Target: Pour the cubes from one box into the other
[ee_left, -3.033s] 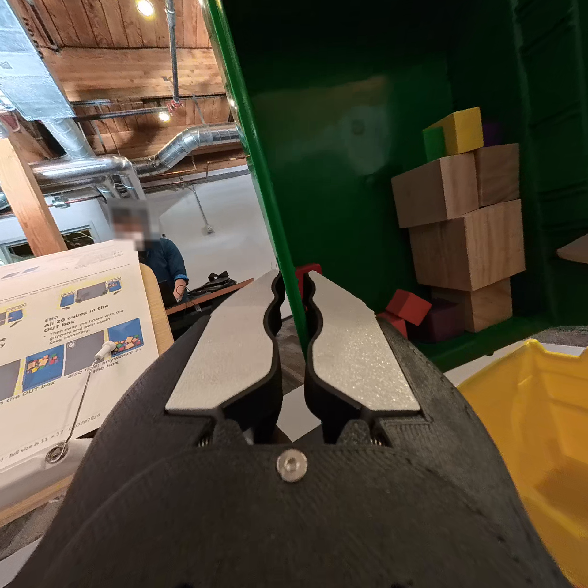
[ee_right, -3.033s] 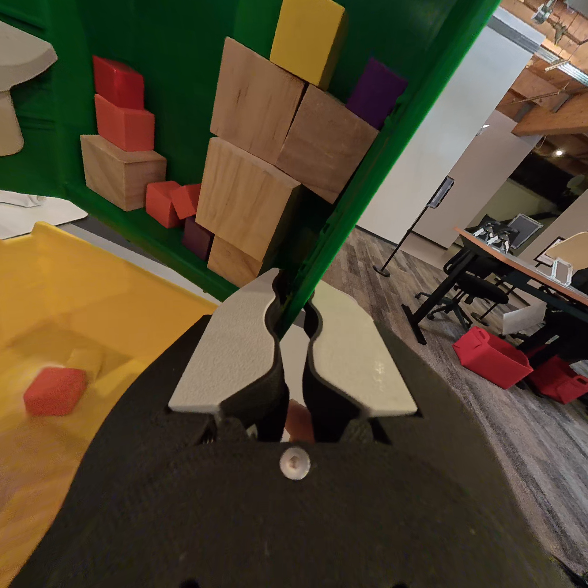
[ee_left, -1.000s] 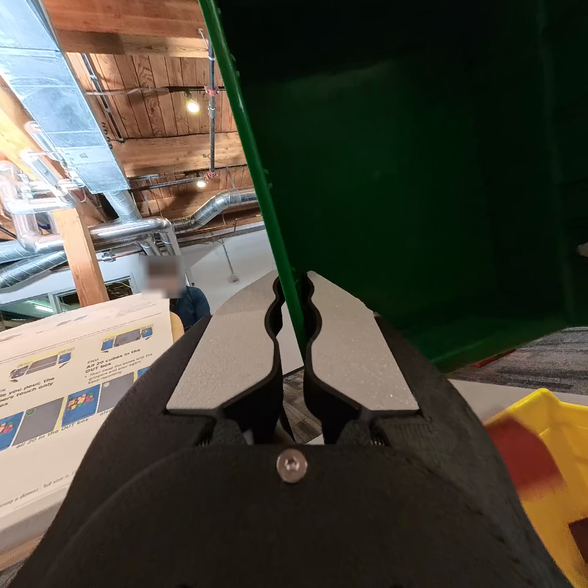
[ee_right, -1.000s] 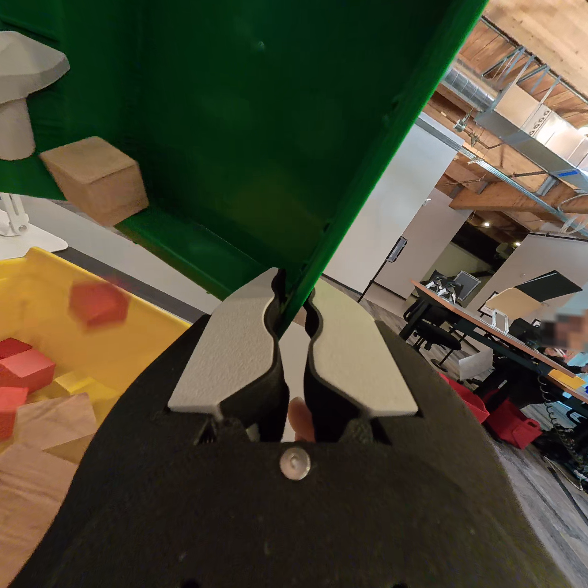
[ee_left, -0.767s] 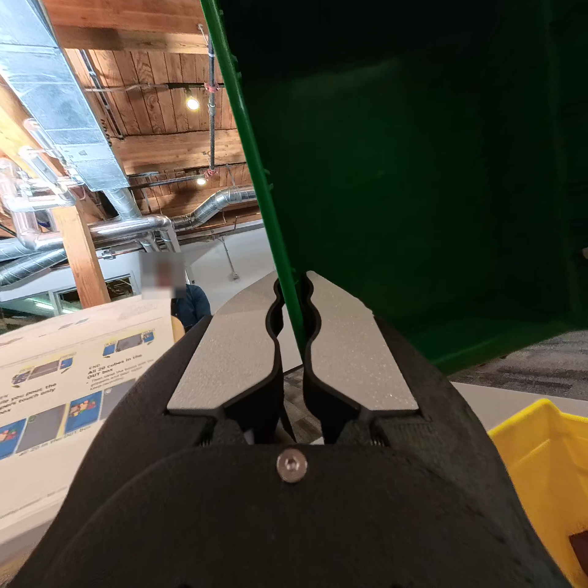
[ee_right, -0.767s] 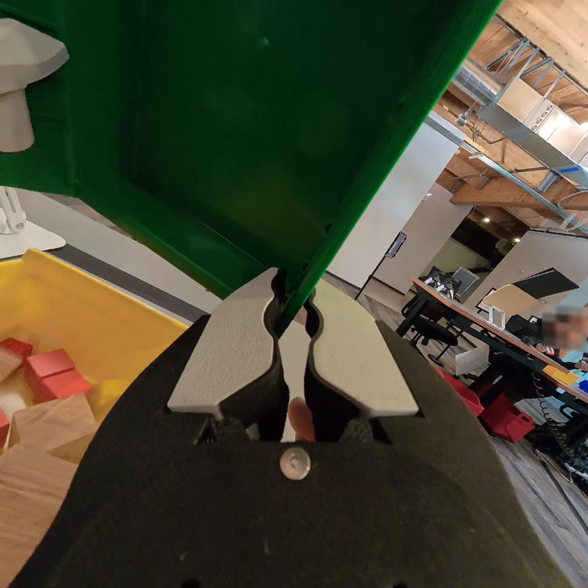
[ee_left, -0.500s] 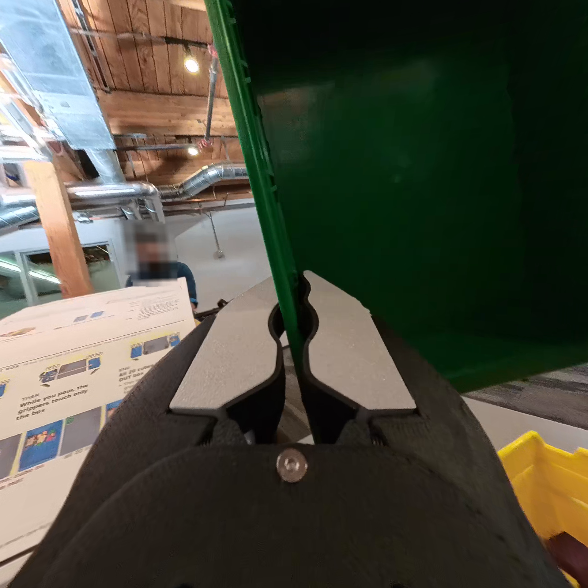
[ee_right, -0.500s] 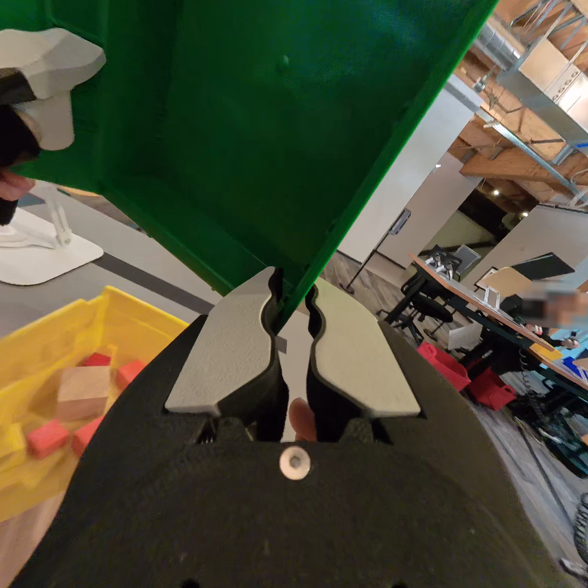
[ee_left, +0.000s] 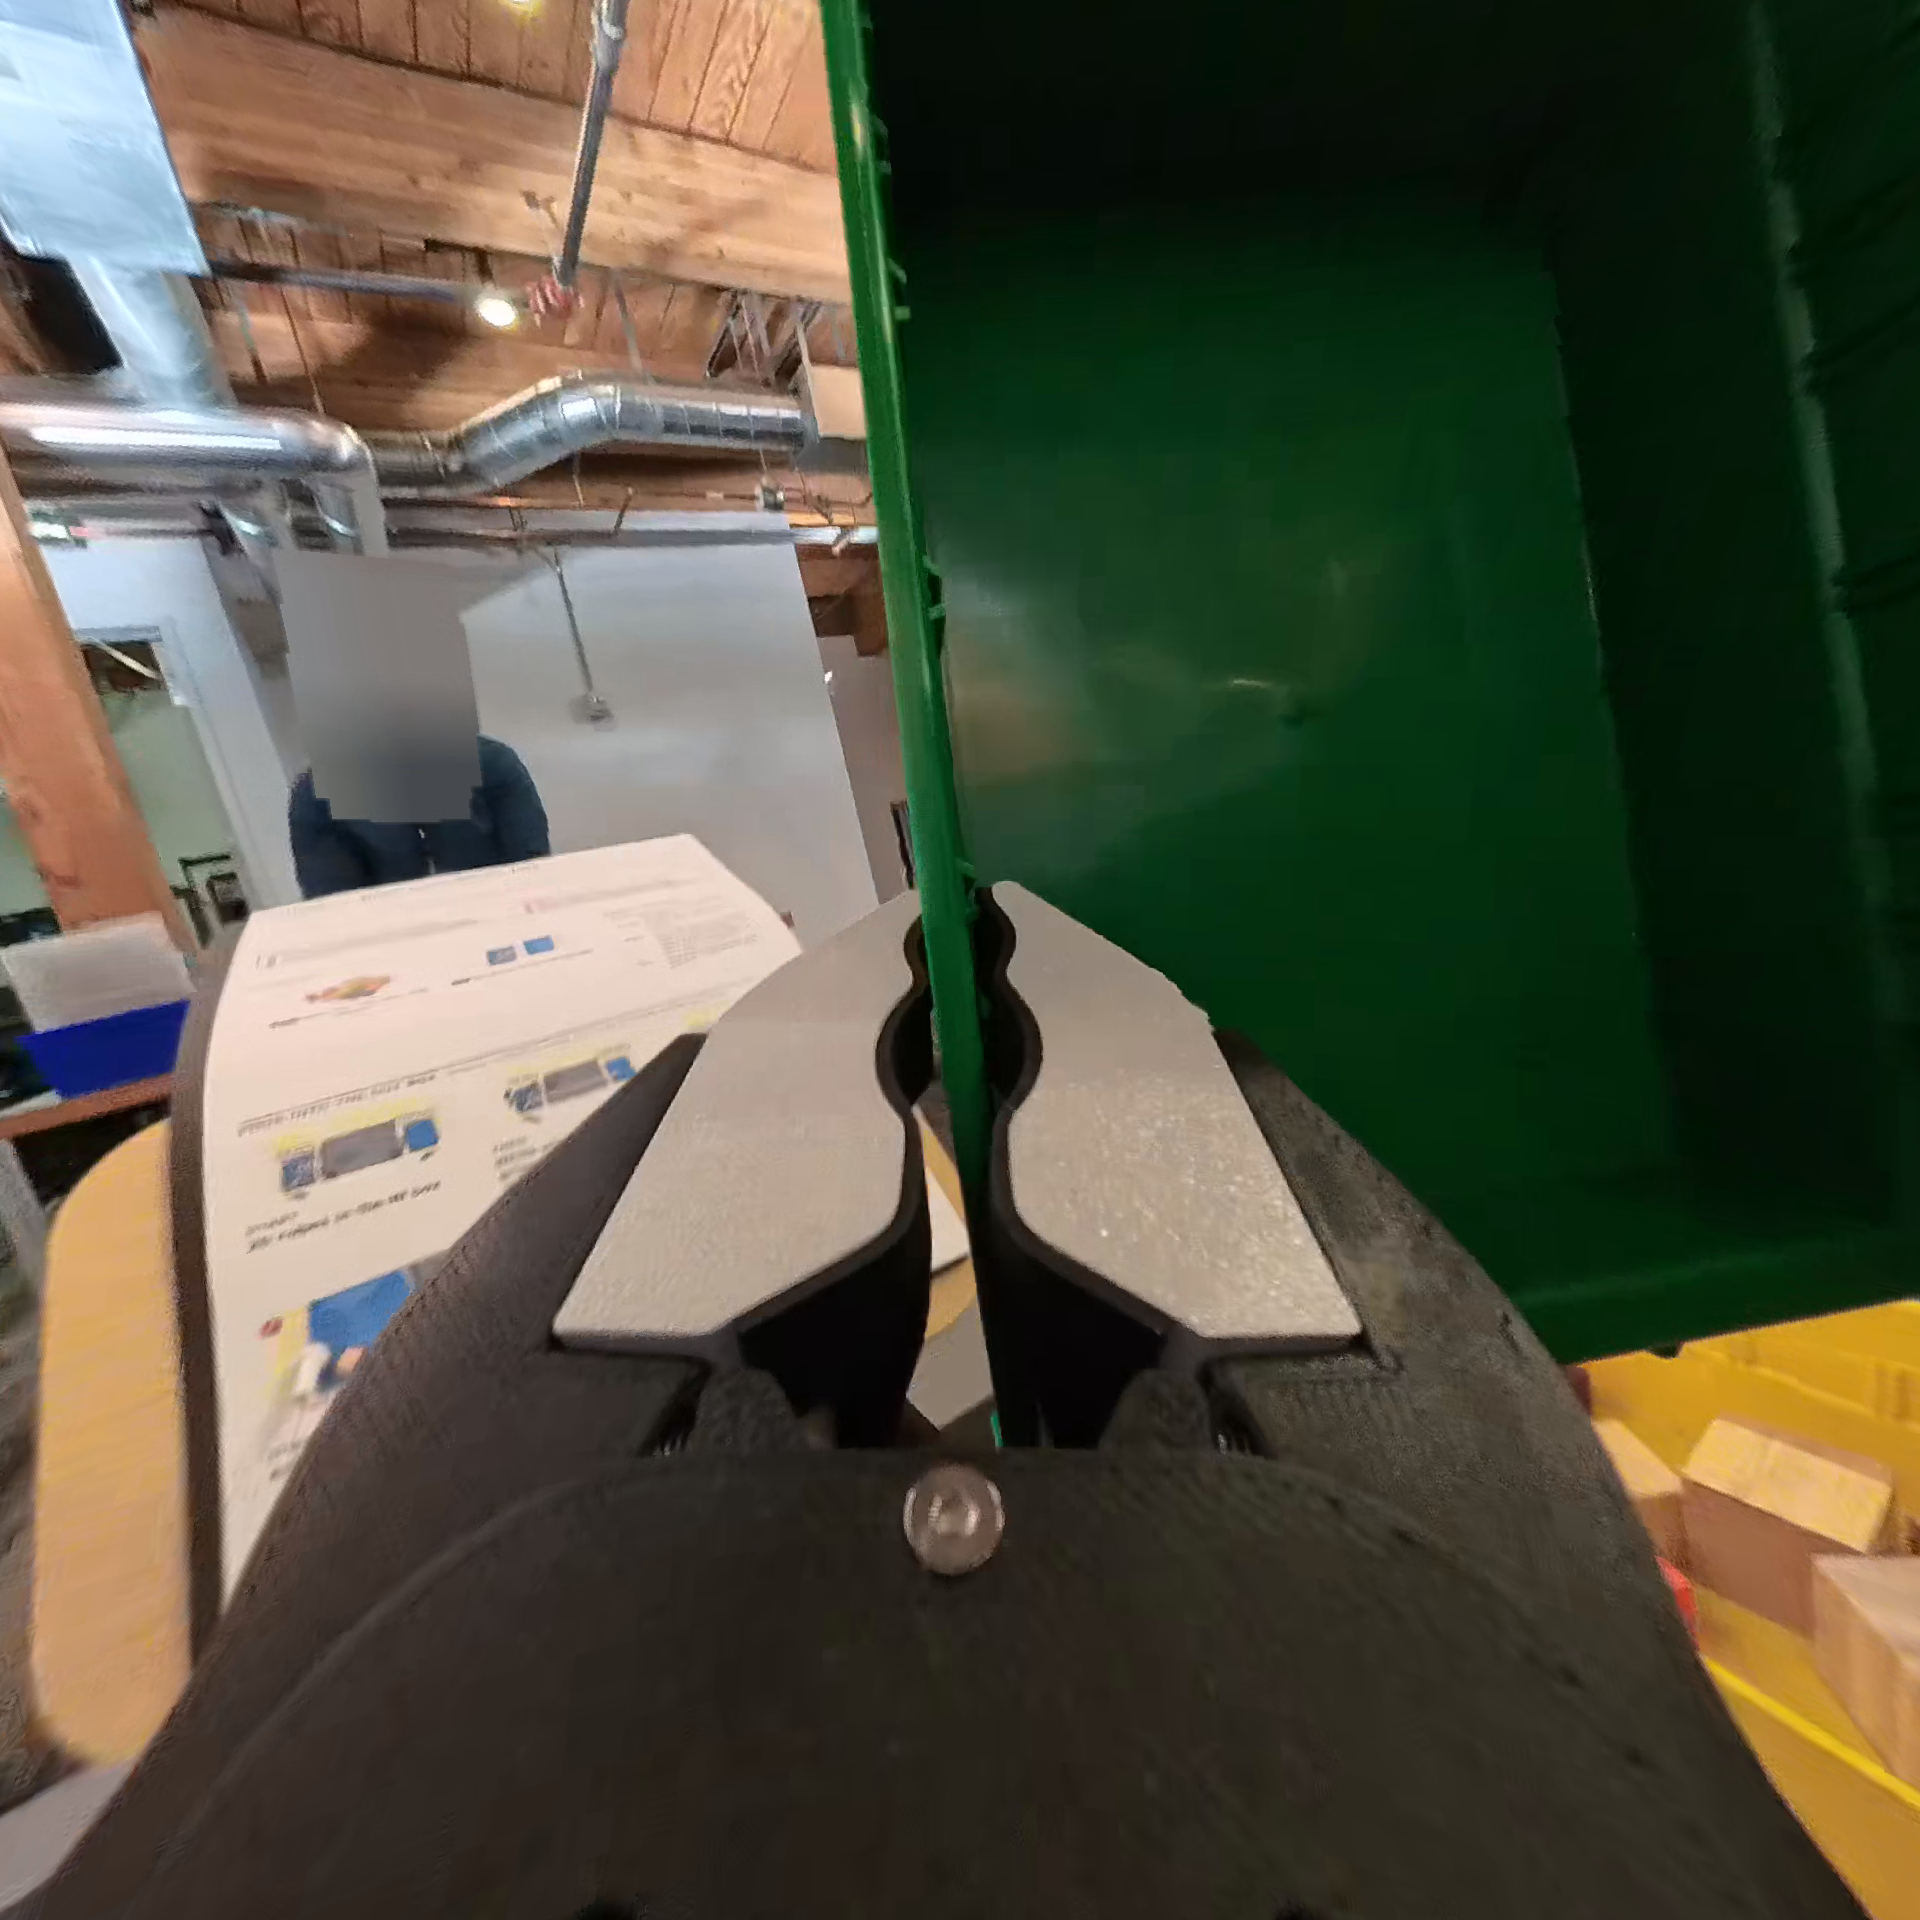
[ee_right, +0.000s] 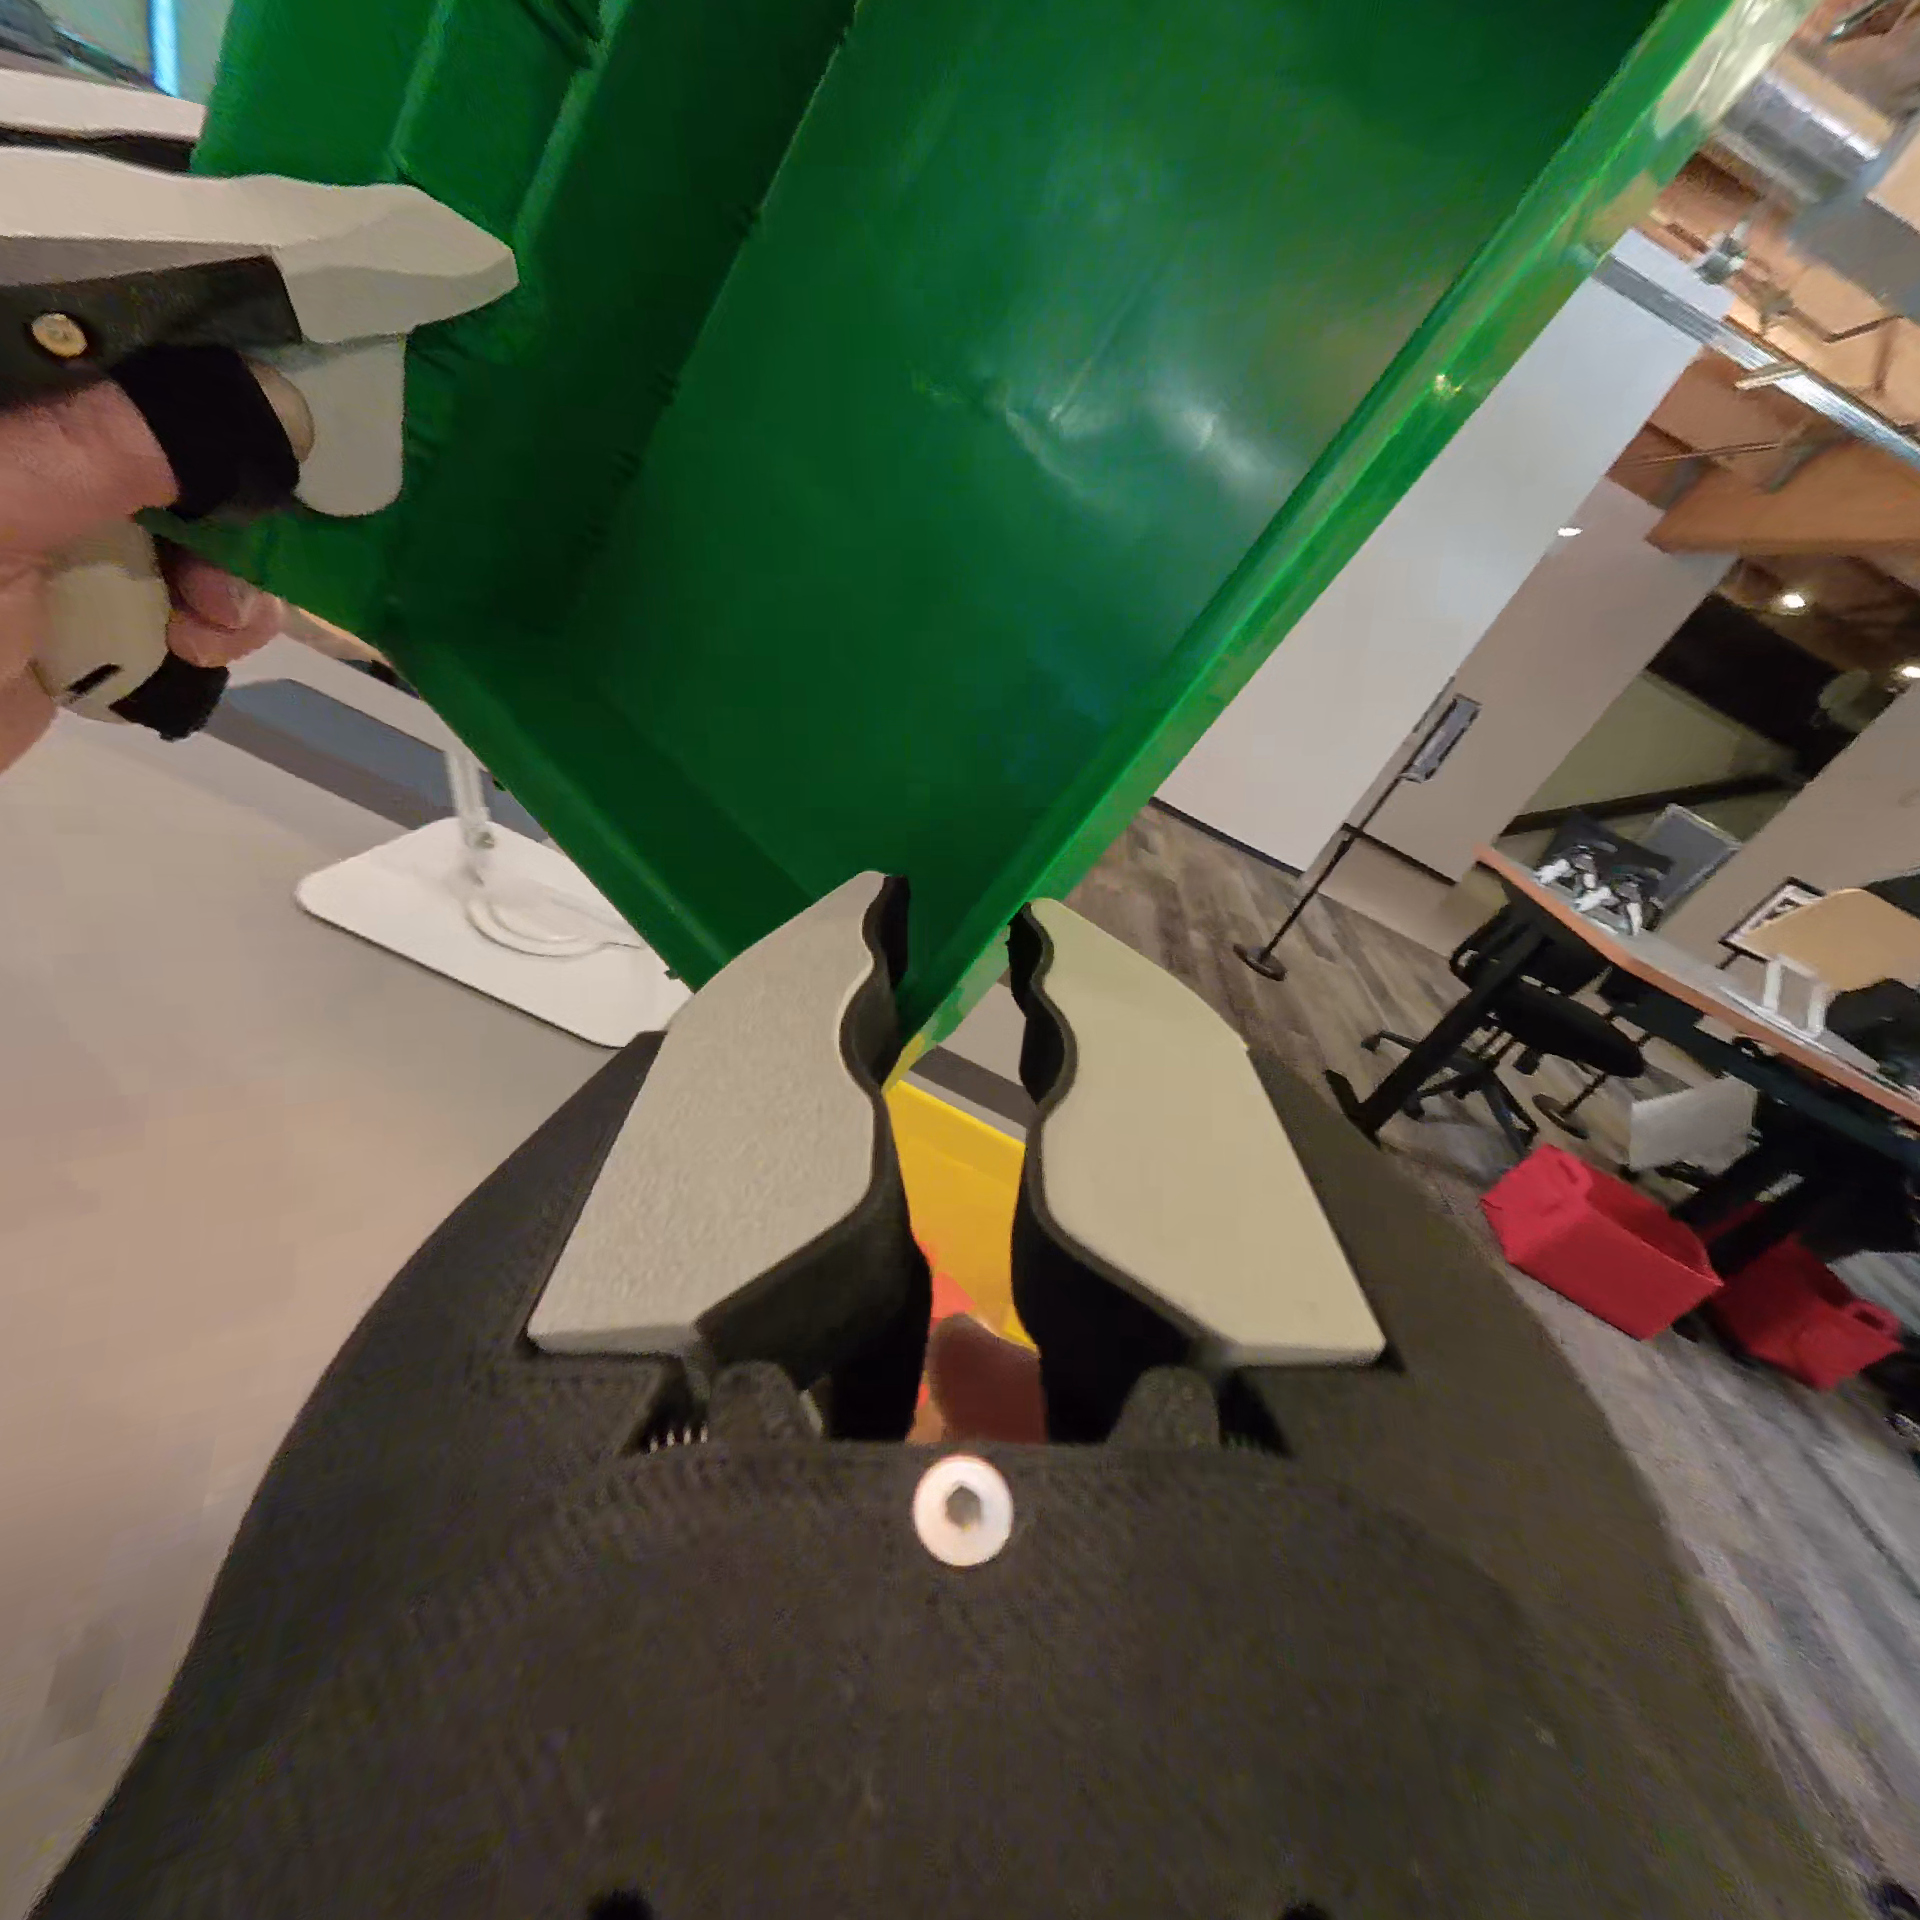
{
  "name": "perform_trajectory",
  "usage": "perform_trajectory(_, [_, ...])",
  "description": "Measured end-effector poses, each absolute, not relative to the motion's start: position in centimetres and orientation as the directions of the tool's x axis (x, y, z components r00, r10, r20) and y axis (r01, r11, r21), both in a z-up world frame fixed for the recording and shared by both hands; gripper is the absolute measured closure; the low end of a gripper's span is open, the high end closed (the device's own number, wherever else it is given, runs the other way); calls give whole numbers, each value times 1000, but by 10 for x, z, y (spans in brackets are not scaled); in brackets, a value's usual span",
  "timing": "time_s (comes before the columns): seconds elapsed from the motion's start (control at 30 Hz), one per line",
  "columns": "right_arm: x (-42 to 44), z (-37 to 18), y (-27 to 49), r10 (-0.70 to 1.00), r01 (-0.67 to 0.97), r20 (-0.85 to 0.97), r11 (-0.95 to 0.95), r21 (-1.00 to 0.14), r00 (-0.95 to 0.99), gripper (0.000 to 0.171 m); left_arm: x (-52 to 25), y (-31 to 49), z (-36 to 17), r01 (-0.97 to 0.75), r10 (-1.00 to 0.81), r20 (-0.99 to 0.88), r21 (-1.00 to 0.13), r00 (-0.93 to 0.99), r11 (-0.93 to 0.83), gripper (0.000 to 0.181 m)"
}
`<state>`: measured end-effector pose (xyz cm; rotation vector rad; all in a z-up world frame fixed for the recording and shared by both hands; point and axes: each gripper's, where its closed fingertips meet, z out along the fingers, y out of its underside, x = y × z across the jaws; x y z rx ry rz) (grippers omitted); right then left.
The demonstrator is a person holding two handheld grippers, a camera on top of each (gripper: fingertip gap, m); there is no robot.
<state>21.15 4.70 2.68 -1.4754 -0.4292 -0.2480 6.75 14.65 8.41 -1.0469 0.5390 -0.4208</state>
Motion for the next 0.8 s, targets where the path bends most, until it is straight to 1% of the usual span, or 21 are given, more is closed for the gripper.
perform_trajectory(0.1, [197,6,46,176,394,403,85,-915,898,154,52,143,74,4,-567,-238,-920,789,392,177])
perform_trajectory(0.17, [193,-4,45,239,344,352,78,-936,905,151,49,141,64,-44,-569,-251,-935,783,352,176])
perform_trajectory(0.23, [187,-9,43,312,279,288,74,-957,905,149,43,140,54,-51,-571,-225,-951,790,304,176])
perform_trajectory(0.37, [168,-12,37,424,188,193,56,-981,885,146,22,140,35,-3,-576,-123,-979,808,204,176])
perform_trajectory(0.53, [143,-19,19,531,129,114,10,-992,840,127,-11,129,12,44,-578,-28,-993,816,109,176])
perform_trajectory(0.63, [132,-30,9,561,137,103,-17,-990,821,115,-35,118,-4,45,-560,4,-997,828,61,176])
perform_trajectory(0.7, [126,-32,1,602,81,28,-61,-995,798,109,-62,113,-15,66,-519,53,-998,853,6,176])
perform_trajectory(0.73, [125,-33,-3,617,57,-11,-90,-994,787,113,-79,110,-20,87,-495,88,-996,864,-25,176])
perform_trajectory(0.8, [132,-40,-9,610,65,-9,-99,-993,792,115,-119,103,-27,133,-436,150,-989,887,-69,177])
